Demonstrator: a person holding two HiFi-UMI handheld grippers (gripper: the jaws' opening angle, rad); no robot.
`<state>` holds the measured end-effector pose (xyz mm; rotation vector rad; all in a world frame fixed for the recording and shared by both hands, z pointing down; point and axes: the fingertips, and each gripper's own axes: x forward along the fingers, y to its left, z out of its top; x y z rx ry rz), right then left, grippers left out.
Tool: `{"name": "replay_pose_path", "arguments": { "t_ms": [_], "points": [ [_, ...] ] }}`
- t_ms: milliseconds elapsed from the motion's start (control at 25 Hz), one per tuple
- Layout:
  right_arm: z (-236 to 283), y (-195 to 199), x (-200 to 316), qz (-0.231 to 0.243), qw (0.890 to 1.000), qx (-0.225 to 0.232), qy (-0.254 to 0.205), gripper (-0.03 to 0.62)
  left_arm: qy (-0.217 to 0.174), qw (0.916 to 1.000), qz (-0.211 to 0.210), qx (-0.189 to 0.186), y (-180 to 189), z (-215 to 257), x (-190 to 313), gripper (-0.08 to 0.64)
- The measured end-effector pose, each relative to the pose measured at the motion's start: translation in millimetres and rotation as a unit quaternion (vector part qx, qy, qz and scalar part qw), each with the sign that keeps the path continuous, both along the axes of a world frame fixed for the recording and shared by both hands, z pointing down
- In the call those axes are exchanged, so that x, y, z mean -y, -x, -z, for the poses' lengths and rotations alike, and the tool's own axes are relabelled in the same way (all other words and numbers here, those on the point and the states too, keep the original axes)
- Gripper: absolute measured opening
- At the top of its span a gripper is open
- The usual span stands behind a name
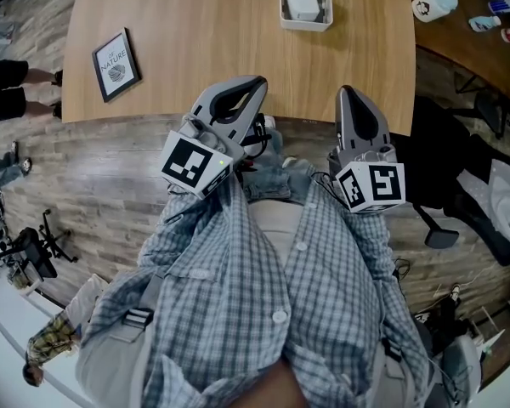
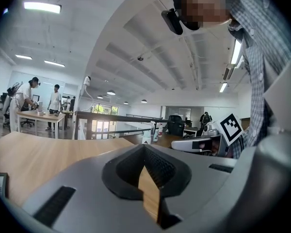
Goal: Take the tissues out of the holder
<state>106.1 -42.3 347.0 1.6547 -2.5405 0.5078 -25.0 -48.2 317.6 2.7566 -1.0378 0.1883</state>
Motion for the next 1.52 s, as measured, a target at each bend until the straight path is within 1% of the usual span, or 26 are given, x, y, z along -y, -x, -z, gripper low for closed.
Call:
{"name": "replay_pose_path", "arguments": {
  "t_ms": [400,800,1120,1520],
  "points": [
    [-1.5,12.6,28.1,-0.023,1.0,-0.009,0.003,0.011,-0.002,0.9998,-0.02,-0.006,15.6,-1.5,35.9,0.008],
    [-9.0,31.8,44.9,-0.03,0.999,-0.016,0.014,0.011,-0.001,0.9997,-0.024,-0.009,36.7,-4.8,56.9,0.008],
    [-18.1,36.0,49.0,-0.024,0.999,-0.021,0.031,0.011,0.007,0.9999,-0.006,-0.012,50.4,-9.3,66.8,0.008],
    [-21.6,22.1,77.9,-0.011,0.999,-0.02,0.03,0.011,0.005,0.9999,0.012,-0.005,39.5,-8.8,81.6,0.008]
  ]
}}
